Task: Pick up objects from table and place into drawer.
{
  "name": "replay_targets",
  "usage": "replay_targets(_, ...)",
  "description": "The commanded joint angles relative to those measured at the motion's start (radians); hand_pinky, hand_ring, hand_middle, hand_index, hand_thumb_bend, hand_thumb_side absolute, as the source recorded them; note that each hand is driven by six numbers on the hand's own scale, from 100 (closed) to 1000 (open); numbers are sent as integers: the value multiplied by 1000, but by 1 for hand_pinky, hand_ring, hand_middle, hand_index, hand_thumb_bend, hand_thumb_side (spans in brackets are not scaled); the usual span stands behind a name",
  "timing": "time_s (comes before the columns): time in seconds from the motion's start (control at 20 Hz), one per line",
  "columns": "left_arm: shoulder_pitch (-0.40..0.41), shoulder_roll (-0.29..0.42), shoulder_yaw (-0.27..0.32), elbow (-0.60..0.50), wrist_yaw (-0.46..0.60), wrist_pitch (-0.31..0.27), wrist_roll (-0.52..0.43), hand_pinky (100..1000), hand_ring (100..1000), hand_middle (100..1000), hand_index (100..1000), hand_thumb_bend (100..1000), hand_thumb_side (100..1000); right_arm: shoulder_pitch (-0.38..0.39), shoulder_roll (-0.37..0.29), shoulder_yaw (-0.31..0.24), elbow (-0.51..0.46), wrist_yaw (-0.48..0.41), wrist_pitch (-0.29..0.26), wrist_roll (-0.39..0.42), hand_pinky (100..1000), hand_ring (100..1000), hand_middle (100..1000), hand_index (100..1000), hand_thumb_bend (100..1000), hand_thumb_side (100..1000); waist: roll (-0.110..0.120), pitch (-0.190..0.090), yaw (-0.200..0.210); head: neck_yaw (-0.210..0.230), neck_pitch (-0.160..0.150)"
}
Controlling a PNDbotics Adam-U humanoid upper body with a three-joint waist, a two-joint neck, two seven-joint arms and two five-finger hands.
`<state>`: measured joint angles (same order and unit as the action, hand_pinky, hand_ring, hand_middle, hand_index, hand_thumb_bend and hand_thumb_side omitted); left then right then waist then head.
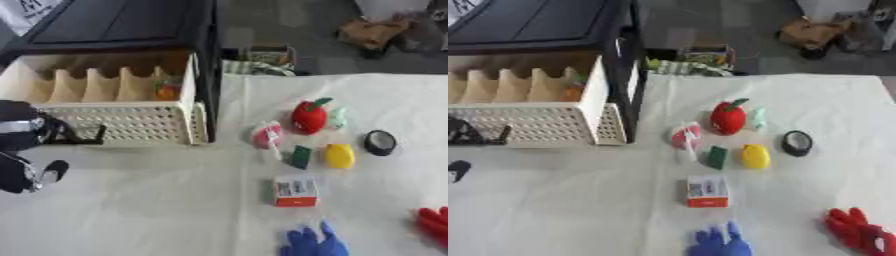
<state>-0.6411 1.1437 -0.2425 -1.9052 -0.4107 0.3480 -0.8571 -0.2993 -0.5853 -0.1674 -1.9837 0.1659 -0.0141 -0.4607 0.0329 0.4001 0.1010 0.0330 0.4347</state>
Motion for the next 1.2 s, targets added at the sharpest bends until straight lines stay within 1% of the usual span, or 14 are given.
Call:
replay_targets(0.05,-4,41,36,-22,21,44,-7,100,100,100,977,105,408,-7,-16,-12,-16,-3,1,-2,800,568,636,836,100,806,-2,-24,2,1,-11)
replay_targets(0.2,2,44,51,-37,42,57,9,100,100,100,1000,105,408,-7,-16,-12,-16,-3,1,-2,800,568,636,836,100,806,-1,-25,4,1,-10)
replay_targets(0.4,14,48,61,-49,63,69,18,100,100,100,1000,105,408,-6,-14,-12,-16,-3,1,-2,799,568,636,836,100,806,-3,-27,4,2,-11)
replay_targets(0.55,26,52,81,-77,80,67,29,100,100,100,989,116,419,-4,-15,-15,-16,-2,1,-6,800,569,637,836,100,808,-5,-28,4,-3,-11)
replay_targets(0.6,30,52,91,-86,87,63,35,100,100,100,981,105,408,-4,-15,-16,-16,-1,1,-7,800,569,637,836,100,806,-5,-28,4,-5,-10)
replay_targets(0.8,21,34,134,-94,133,14,72,100,100,100,946,105,408,-2,-15,-18,-16,-1,3,-11,800,569,637,836,100,806,-6,-31,9,-27,-6)
replay_targets(0.95,3,8,174,-95,180,-21,119,100,100,100,927,105,408,0,-16,-18,-16,-1,3,-12,800,570,638,836,100,806,-8,-34,13,-41,-4)
replay_targets(1.2,-18,-48,228,-95,270,-57,204,100,100,100,917,105,408,2,-16,-20,-16,0,3,-16,800,571,639,836,100,806,-11,-39,17,-63,6)
